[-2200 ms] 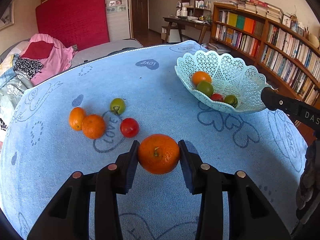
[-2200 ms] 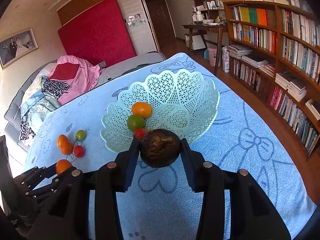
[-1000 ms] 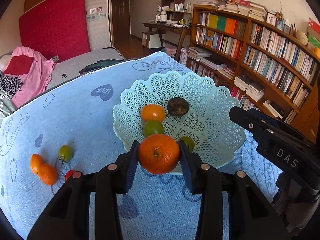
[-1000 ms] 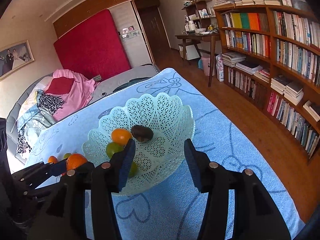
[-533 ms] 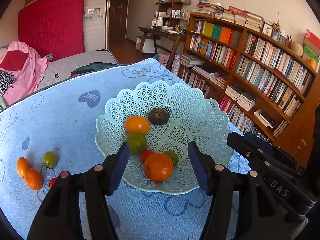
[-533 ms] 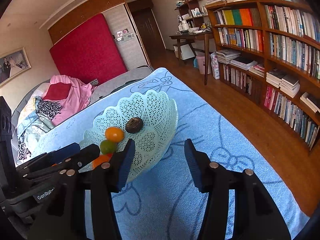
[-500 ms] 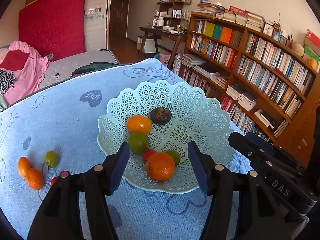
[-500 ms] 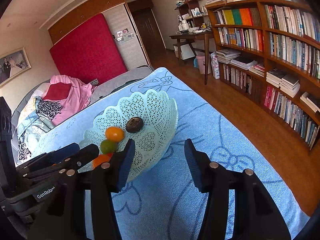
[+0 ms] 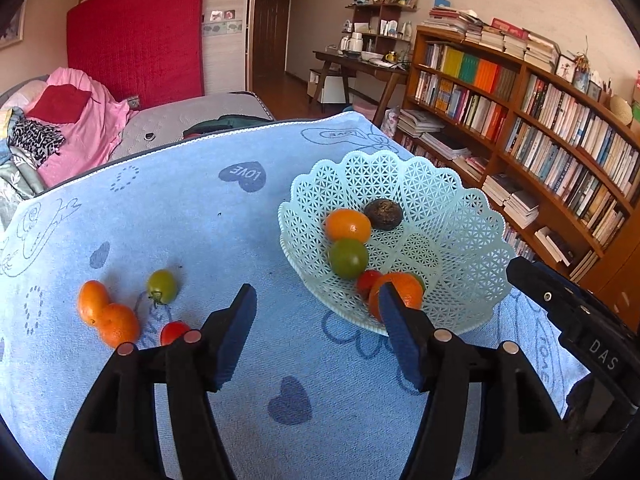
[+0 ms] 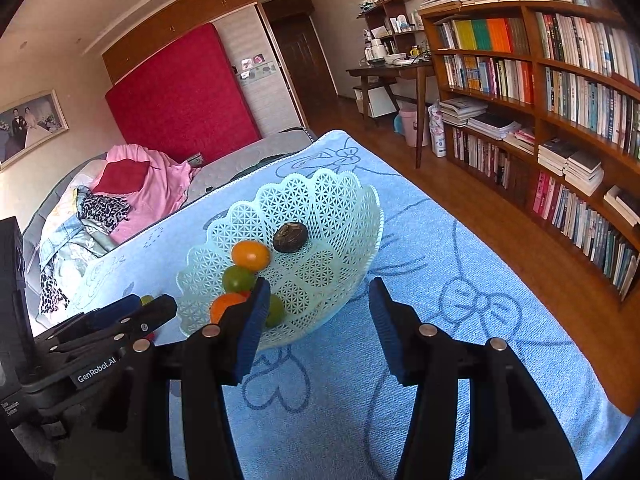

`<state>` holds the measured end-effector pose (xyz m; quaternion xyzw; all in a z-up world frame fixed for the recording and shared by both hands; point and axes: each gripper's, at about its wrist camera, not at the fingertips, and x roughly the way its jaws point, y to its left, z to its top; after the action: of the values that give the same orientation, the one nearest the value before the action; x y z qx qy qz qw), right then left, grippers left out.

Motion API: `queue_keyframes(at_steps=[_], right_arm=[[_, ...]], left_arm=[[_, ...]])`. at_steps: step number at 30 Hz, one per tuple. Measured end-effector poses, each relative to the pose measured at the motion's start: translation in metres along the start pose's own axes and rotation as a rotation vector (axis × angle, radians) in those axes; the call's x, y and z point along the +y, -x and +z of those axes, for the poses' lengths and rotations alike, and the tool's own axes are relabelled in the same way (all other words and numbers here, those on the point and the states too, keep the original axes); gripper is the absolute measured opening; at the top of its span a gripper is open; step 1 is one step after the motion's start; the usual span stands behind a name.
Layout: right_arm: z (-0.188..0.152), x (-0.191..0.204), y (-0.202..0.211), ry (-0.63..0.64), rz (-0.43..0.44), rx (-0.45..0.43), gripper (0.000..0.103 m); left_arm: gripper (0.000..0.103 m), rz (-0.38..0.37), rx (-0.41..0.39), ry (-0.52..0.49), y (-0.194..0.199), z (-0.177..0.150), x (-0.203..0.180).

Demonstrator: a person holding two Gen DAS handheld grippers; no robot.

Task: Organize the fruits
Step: 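Move both open grippers back toward the remaining fruit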

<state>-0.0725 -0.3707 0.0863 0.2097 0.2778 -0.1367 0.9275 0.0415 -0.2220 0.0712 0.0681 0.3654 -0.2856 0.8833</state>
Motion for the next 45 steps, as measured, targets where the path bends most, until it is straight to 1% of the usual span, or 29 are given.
queue_keyframes(at_steps=[7, 11, 19, 32, 39, 45], right_arm=[[-0.004, 0.013, 0.007, 0.013, 0.009, -0.001, 0.053], [-0.007, 0.022, 0.007, 0.025, 0.020, 0.010, 0.053], [-0.014, 0.044, 0.007, 0.059, 0.042, 0.030, 0.054], [-0.035, 0.077, -0.001, 0.110, 0.088, 0.086, 0.054], [-0.051, 0.096, -0.011, 0.149, 0.123, 0.135, 0.054], [-0.060, 0.112, -0.019, 0.187, 0.149, 0.166, 0.054]], left_arm=[[0.065, 0.025, -0.012, 0.025, 0.014, -0.007, 0.016], [0.069, 0.051, -0.014, 0.040, 0.021, -0.011, 0.026], [0.069, 0.075, -0.018, 0.064, 0.034, -0.022, 0.049], [0.069, 0.154, -0.013, 0.184, 0.051, -0.033, 0.109], [0.069, 0.190, 0.010, 0.239, 0.049, -0.038, 0.133], [0.069, 0.210, 0.052, 0.262, 0.034, -0.041, 0.144]])
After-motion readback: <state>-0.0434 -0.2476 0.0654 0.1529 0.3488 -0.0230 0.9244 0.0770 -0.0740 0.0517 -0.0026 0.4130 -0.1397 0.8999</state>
